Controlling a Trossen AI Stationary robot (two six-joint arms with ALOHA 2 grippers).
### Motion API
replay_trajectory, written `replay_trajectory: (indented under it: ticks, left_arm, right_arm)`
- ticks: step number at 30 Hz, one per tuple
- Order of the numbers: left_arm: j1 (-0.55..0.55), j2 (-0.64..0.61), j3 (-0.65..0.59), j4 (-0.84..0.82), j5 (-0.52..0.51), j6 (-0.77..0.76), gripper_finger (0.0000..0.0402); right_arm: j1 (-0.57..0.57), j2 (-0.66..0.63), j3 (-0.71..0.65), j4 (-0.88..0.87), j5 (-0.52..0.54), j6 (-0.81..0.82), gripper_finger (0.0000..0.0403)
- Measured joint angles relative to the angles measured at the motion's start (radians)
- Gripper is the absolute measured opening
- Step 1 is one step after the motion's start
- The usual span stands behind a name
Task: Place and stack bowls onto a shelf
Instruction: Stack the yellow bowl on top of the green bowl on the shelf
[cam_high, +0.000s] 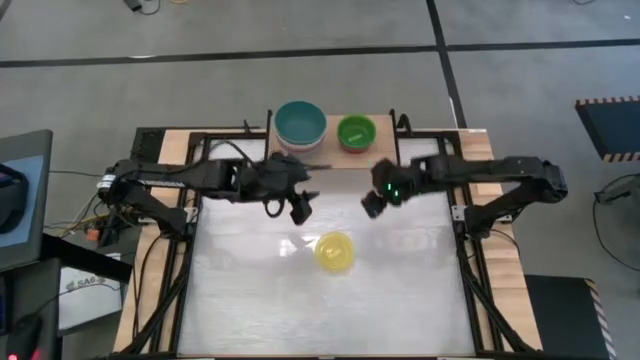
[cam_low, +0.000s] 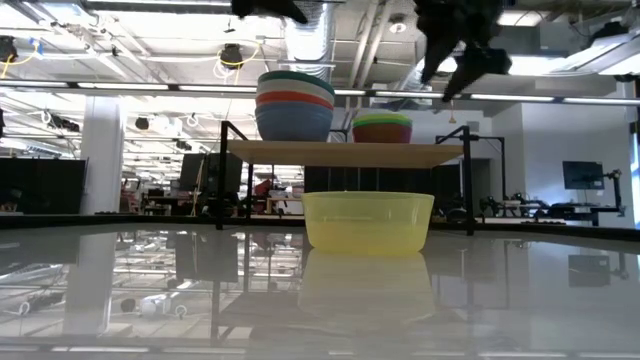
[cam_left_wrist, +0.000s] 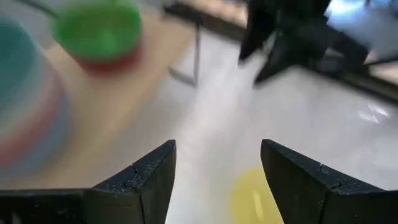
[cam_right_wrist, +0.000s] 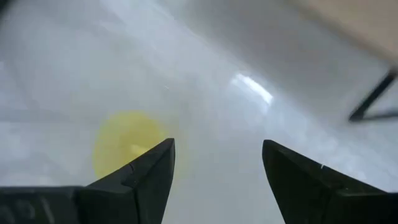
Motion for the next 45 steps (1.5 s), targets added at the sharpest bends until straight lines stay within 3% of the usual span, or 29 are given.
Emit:
replay_trajectory:
  ticks: [4,12,18,23,29,33,37,45]
  left_arm:
    - [-0.028,0.004,-0.167,0.086,0.069,-0.11,0.0219]
    - [-0.046,0.004,-0.543,0.589,0.113,-0.211,0.0219]
    - [-0.043,0.02,-0.69,0.752,0.111,-0.264,0.0219]
    - [-0.047,0.147,-0.687,0.881,0.178,-0.273,0.0219]
    - [-0.041,0.259,-0.624,0.757,0.153,-0.279,0.0219]
    - [-0.034,0.282,-0.615,0.759,0.168,-0.28,0.0211]
    - [-0.036,0.282,-0.615,0.739,0.163,-0.265,0.0163]
    - [-0.034,0.282,-0.615,0.733,0.175,-0.241,0.0017]
  right_arm:
    - [0.117,-0.027,-0.036,-0.004,0.079,0.12,0.0269]
    - [0.243,-0.125,-0.036,-0.047,0.185,0.275,0.0269]
    - [0.277,-0.163,-0.036,-0.056,0.248,0.309,0.0269]
    - [0.278,-0.161,-0.036,-0.053,0.253,0.314,0.0269]
    - [0.28,-0.161,-0.036,-0.046,0.252,0.329,0.0269]
    - [0.281,-0.161,-0.036,-0.047,0.241,0.335,0.0269]
    - [0.288,-0.161,-0.036,-0.046,0.238,0.339,0.0269]
    - [0.287,-0.161,-0.036,-0.045,0.237,0.345,0.0269]
